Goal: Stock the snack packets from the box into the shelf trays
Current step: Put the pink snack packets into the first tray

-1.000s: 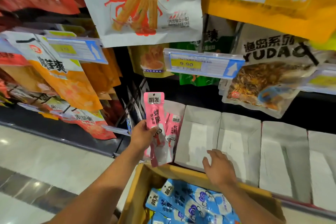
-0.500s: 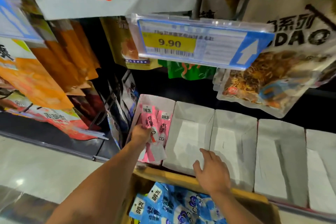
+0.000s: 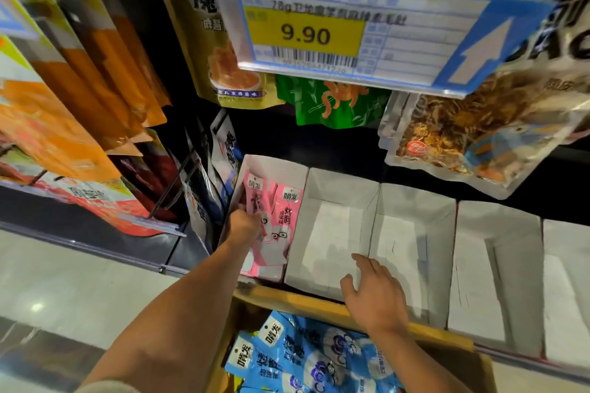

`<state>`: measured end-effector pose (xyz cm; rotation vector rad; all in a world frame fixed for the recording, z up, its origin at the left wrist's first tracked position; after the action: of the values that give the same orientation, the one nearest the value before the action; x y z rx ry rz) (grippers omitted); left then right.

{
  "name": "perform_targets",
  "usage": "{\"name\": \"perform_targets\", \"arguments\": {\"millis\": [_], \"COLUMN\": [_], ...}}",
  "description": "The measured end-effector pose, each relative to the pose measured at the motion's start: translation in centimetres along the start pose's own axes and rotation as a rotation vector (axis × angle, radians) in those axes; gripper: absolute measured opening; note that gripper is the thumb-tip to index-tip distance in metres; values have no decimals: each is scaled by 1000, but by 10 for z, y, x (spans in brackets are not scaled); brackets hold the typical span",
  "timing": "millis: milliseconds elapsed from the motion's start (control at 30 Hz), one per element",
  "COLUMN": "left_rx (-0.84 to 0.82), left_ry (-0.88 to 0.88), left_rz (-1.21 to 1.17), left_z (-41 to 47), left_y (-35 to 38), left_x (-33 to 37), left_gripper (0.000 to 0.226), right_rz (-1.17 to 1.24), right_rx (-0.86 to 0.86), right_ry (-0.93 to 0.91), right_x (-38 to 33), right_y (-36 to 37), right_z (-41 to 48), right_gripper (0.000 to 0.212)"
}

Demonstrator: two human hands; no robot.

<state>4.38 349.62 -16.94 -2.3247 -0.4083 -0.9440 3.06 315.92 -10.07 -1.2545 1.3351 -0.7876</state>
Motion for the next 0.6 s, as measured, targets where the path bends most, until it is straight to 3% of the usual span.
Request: {"name": "perform_targets", "arguments": {"millis": [167,300,467,600], "left_rx": [-19,3,-24,-47], "left_ry": [66,58,46,103], "left_rz": [326,359,479,434], "left_z": [4,8,11,-14], "left_y": [-1,-12,-20,-23], "left_x": [-4,-9,-19,-7], "left_gripper": [42,26,45,24], "right_rz": [5,4,7,9], "right_rx": [0,-3,1,2], "right_ry": [11,16,17,20], "right_x": [2,1,2,3], "right_y": [-1,-1,0,0], "right_z": [3,3,2,3], "right_gripper": [54,54,54,52]}}
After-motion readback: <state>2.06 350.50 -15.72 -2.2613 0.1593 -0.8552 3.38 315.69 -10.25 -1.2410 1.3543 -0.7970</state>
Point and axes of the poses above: each hand's wrist, its own z-axis towards the middle knuckle, its own y-axis out of the palm, x = y × z, the point moved 10 cm from there along z, towards the middle knuckle, and after that the axes turned 4 degrees about -z, right-handed, at the moved point
